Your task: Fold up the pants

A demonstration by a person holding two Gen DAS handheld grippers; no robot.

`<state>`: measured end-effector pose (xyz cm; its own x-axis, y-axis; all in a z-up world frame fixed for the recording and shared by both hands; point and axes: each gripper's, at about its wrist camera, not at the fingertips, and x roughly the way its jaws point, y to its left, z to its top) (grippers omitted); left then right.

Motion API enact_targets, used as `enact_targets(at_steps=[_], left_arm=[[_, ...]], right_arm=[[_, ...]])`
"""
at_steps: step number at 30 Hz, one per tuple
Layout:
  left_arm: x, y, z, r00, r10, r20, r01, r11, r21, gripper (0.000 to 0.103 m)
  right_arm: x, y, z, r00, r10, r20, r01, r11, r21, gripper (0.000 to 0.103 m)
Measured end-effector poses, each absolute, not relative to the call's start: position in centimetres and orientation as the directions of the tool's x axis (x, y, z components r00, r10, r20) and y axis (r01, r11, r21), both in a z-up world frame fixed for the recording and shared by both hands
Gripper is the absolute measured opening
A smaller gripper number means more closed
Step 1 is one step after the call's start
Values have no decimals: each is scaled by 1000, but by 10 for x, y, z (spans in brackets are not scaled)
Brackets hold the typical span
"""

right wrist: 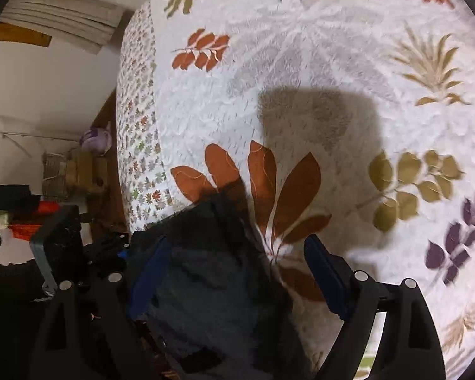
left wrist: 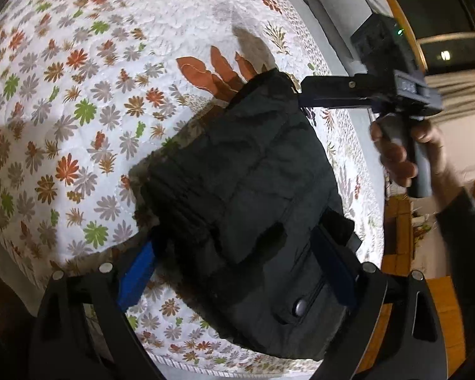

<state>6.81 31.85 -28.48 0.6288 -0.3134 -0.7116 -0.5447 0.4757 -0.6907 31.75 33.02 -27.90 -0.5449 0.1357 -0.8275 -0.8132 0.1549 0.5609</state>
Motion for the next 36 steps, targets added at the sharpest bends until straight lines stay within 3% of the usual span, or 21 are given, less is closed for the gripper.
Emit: enact_targets(at_steps=[3,15,24,31,34,36], left_arm=[[65,322,-286,632,-326,-703,-548,454,-703,92],[59,327,-287,645,-347,-681,-539,424,-728,94],[12,367,-307,787,-377,-489,-494,92,-865,93],[32,352,-299,734,-376,-566,-534,196,-822,95],[41,345,-300,738,-408,-538,-505,195,-841,95],[45,341,-295,724,-396,-564,-511,242,-825,95]], right_arm=[[316,337,-293,-601,107,-792,-779,145,611,87],[312,344,-295,-608,21,-794,-786,122,606,89],[322,338,-274,-623,52,-781,-771,127,624,89],[317,336,-292,-644,26,-765,-758,118,642,89],[313,338,-299,-654,13,-756,-750,111,651,89],[311,340,-303,-662,16,-749,-744,112,659,89]])
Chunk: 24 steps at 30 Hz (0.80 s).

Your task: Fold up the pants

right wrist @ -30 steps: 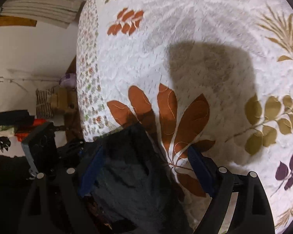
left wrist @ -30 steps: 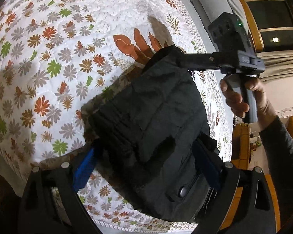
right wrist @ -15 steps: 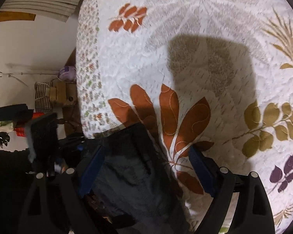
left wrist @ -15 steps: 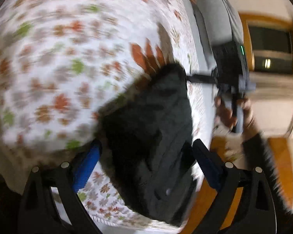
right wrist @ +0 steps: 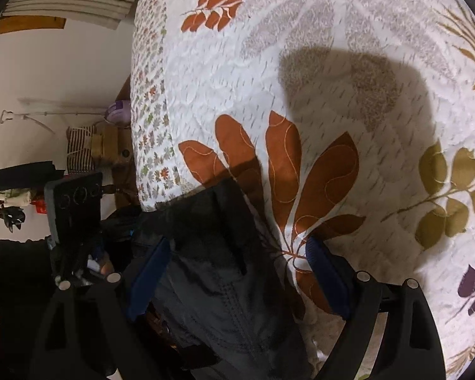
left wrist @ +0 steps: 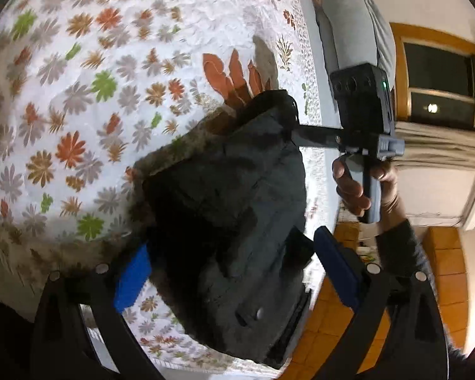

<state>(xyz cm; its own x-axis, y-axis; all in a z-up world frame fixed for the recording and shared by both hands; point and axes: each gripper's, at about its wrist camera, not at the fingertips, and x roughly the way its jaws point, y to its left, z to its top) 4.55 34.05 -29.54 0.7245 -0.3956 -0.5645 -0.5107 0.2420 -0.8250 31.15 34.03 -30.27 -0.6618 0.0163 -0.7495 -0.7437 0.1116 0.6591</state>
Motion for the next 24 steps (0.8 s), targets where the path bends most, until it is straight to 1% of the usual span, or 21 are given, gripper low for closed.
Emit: enact_targets(at_steps=[2,5,6,7,8,9,10,11,13,15,18,24], left_arm=[[46,340,-295,725,-390,-568,-510,250,-823,95],[43,347,-303,748,-396,-532,-506,178,-844,95],[37,347,-303,756,-395,-522,-501,162,-850,90],[36,348,-301,756,-387,-528,-504,173,-847,84],[35,347,-300,747,-380,-546,-515,189,-836,70],[33,347,-301,741,-375,-558,-524,197,-828,49],[30,346,-304,739,-387,-552,-518,198,-832,40],[28,347,-307,750,-399,-527,-504,171,-847,39],[27,348,-309,757,-403,-514,-496,156,-854,37],[27,345,-303,760,-393,-517,-488,179,-854,35],[29,340,-291,764,-382,-520,-471,221,-854,33],[33,327,-260,765,-364,-531,-447,294,-845,32]], right_arm=[[311,343,-304,-669,17,-743,-738,109,666,90],[308,347,-303,-675,9,-738,-734,98,672,90],[306,348,-302,-680,6,-733,-730,88,678,90],[303,349,-301,-685,6,-729,-726,84,683,90],[302,350,-301,-685,6,-728,-725,82,683,89],[300,351,-300,-691,6,-723,-721,79,689,77],[299,352,-300,-707,3,-707,-704,81,705,67],[298,352,-300,-699,1,-715,-712,81,697,58],[297,350,-298,-685,-2,-729,-727,74,683,49],[297,347,-291,-679,2,-734,-732,68,678,37],[296,342,-276,-662,20,-749,-747,52,662,30],[291,327,-235,-602,50,-797,-796,39,604,27]])
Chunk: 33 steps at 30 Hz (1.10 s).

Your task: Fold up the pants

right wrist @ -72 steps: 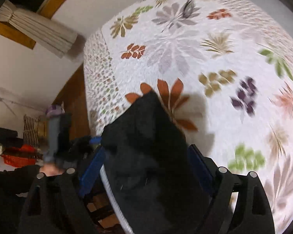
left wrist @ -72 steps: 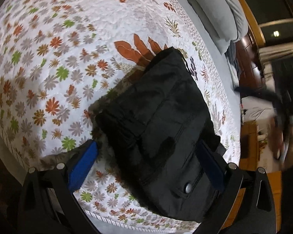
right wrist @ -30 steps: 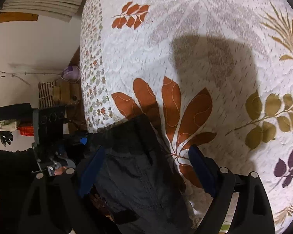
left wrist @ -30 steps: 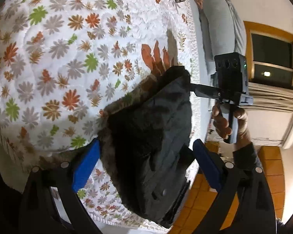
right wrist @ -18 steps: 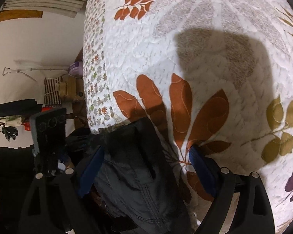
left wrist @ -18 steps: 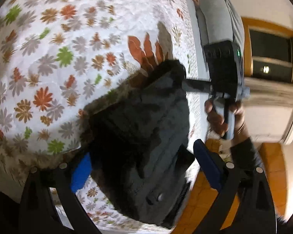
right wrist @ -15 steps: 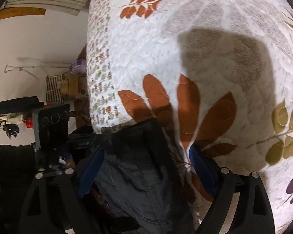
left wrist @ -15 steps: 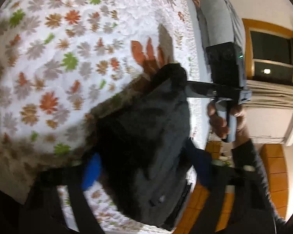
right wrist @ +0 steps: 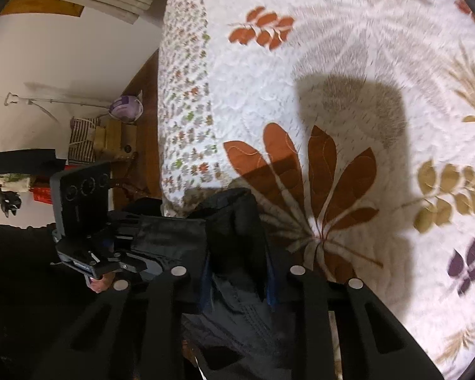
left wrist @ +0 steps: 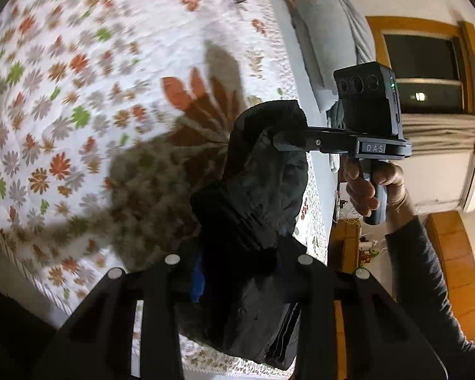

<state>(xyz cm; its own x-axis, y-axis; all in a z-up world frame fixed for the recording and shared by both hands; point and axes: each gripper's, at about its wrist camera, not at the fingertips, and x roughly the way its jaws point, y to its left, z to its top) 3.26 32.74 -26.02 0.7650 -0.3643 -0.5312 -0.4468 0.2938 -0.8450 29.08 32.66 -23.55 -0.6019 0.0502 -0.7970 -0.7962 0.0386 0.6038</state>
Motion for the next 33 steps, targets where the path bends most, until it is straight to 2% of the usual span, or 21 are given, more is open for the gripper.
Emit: enact_targets(at_steps=[15,33], left_arm=[[53,250,-137,774,-373,-512,-258,553,-792,31],[70,144,-64,739,-447,-504,-63,699,-713,31]], right_arm=[[295,208,-99,-437,241,-866,-877,101,471,26],[305,52,-30,-292,427,-856,-877,236,417,26]])
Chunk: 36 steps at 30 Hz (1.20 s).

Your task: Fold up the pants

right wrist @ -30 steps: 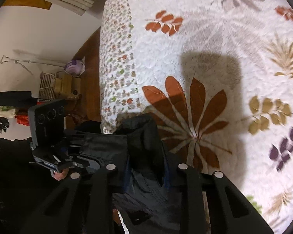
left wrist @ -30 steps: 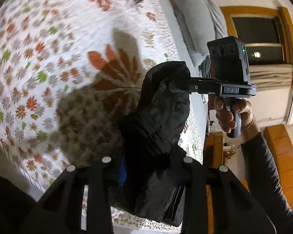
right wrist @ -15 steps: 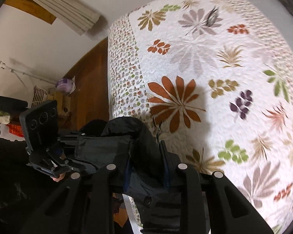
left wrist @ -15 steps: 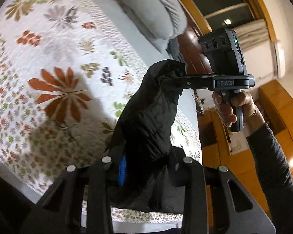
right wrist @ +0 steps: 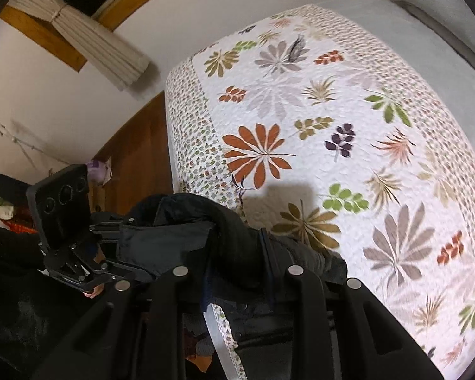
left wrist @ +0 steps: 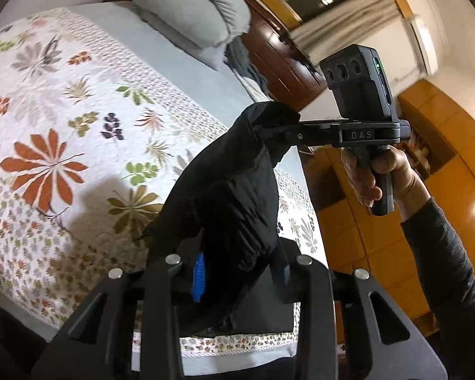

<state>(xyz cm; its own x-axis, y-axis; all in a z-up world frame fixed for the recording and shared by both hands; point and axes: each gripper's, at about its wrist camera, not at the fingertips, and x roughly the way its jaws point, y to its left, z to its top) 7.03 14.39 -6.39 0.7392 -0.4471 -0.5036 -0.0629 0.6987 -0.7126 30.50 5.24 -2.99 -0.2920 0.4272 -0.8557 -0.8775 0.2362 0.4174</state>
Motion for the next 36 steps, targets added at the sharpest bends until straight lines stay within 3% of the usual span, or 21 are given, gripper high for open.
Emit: enact_targets(at_steps=[23,36], left_arm=[[100,32,-43,644,-551,-531,117,757,-643,31],[116,-52,-56,579,-541,-610,191,817,-543,31]], right_arm=[[307,-100,-16,-147,519,-842,-829,399,391,25],[311,-188,-42,-102,572,-814,-784,458,420,25]])
